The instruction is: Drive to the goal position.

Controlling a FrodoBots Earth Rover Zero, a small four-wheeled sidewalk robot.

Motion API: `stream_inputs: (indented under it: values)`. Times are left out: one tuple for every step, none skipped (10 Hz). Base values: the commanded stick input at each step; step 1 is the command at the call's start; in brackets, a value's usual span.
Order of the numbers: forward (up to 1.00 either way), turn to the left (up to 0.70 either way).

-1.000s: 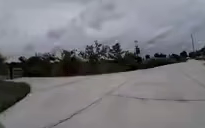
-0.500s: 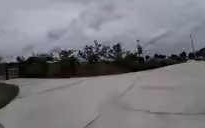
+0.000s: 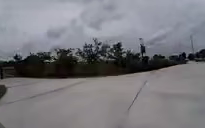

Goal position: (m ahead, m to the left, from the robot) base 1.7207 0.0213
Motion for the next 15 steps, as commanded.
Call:
stream_inputs:
  values:
    - [0.85,0.0]
    - [0.85,0.0]
    - [0.57,0.0]
    - [0.14,0.0]
    - [0.03,0.0]
    - [0.01,0.0]
    - [0.0,0.0]
    - [0.0,0.0]
    - [0.0,0.0]
    - [0.0,0.0]
    - [0.0,0.0]
    - [0.0,0.0]
    - [-0.26,0.0]
    - [-0.6,0.0]
    - [-0.85,0.0]
